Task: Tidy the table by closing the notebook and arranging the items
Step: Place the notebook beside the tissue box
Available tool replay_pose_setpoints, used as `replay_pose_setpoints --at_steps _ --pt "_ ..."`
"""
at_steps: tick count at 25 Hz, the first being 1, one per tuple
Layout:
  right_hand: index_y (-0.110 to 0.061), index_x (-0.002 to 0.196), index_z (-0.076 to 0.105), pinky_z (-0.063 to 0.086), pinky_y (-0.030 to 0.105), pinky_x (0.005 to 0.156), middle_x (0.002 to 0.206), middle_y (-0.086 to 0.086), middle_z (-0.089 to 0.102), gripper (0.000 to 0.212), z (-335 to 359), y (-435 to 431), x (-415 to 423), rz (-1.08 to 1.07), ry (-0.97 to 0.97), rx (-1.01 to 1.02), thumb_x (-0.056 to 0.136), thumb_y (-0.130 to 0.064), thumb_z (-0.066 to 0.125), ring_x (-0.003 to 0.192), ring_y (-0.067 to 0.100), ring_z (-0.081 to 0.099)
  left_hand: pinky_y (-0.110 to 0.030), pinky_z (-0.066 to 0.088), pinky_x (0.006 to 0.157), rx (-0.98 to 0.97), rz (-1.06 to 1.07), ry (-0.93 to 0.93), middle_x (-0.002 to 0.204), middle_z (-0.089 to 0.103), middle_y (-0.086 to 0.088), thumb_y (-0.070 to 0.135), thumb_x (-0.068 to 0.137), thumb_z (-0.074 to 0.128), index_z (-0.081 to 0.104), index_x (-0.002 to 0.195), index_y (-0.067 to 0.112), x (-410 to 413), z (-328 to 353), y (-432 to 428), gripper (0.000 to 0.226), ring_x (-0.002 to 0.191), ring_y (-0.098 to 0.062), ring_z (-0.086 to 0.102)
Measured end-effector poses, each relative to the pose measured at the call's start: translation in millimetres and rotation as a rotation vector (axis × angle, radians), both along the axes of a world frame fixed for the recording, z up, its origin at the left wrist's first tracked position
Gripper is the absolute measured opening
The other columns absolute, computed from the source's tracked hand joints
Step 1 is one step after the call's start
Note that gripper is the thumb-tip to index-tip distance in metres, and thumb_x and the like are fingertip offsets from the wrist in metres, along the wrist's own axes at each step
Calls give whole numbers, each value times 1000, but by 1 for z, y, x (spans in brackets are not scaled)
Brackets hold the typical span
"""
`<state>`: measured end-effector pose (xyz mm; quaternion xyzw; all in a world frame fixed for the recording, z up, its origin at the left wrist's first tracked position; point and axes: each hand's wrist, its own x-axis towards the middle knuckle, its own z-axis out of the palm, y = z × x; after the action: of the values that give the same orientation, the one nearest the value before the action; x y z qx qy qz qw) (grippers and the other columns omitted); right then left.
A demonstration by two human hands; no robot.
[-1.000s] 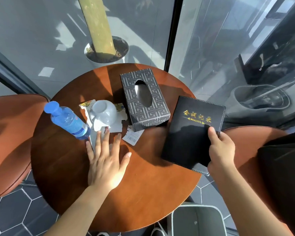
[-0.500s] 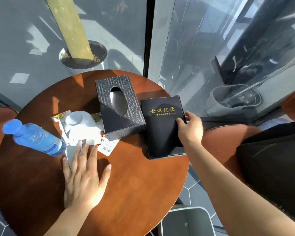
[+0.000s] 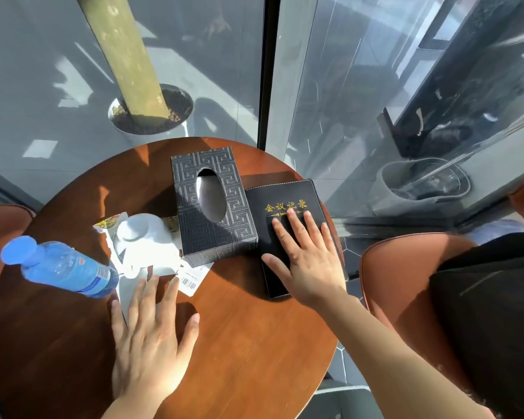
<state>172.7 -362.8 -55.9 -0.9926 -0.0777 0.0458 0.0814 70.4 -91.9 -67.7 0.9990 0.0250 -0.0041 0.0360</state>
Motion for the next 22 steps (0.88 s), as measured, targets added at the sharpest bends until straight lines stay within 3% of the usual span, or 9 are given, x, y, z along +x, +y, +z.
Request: replay_pose_setpoints --at_steps 16,22 --pt "-46 155 -4 -7 49 124 167 -11 -9 75 -4 6 37 4 3 -2 88 -80 -1 154 19 -16 -66 15 116 43 -19 -8 157 33 -18 61 87 36 43 144 22 2 -9 3 70 147 -35 25" --pt "-40 158 1 -10 50 123 169 -6 -8 75 13 7 34 29 21 -2 92 -75 11 154 21 -16 -65 17 116 41 -16 -16 155 36 -19 57 87 43 45 144 21 0 -4 0 68 146 -36 29"
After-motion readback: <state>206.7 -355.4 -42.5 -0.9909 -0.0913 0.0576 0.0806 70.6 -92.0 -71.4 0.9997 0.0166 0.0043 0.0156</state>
